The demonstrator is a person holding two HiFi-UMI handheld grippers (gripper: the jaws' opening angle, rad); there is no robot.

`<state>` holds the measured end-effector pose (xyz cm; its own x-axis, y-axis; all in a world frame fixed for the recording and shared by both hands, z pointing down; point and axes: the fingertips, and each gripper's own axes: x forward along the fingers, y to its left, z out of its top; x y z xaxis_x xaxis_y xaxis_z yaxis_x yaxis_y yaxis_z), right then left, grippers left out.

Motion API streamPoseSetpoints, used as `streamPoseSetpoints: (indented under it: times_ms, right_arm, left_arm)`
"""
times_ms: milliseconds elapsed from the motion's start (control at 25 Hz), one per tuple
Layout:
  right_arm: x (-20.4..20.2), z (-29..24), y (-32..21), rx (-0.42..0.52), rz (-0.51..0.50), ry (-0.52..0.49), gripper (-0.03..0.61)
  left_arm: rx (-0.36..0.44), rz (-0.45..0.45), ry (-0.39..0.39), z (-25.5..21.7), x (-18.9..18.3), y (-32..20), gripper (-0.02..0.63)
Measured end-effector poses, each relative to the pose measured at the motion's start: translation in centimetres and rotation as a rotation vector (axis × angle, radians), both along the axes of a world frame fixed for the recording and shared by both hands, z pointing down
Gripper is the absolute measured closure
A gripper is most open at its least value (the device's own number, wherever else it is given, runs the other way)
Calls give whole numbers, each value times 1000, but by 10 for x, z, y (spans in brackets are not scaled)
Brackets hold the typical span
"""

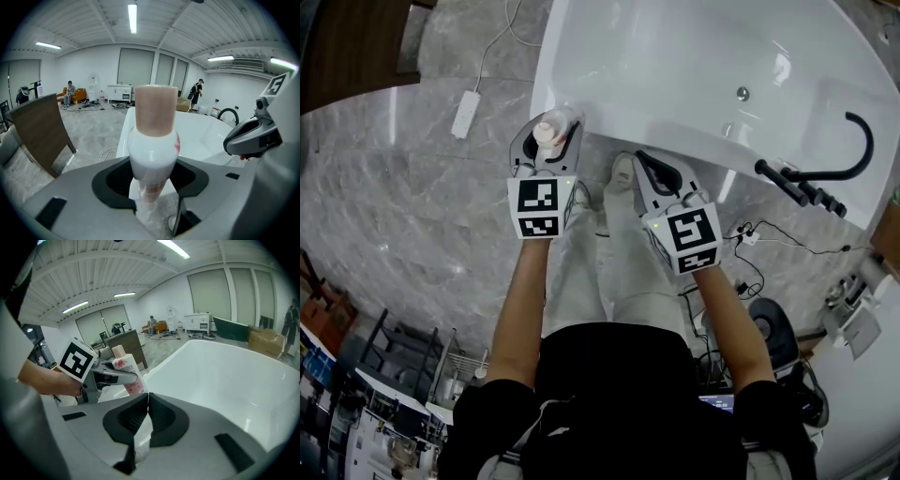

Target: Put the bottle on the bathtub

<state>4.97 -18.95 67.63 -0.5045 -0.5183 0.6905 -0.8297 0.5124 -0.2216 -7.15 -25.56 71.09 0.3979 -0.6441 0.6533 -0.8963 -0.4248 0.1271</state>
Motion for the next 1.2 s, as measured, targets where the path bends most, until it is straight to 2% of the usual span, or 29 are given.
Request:
streamPoseSetpoints:
  times_ms: [960, 1200]
  right_arm:
    - [4, 13, 5, 0, 2, 18, 554]
    - [8, 12, 6, 1, 9, 14, 554]
  left_arm:
    - [95, 27, -41, 2, 16, 4, 376]
    - [99, 11, -18, 1, 17, 4, 376]
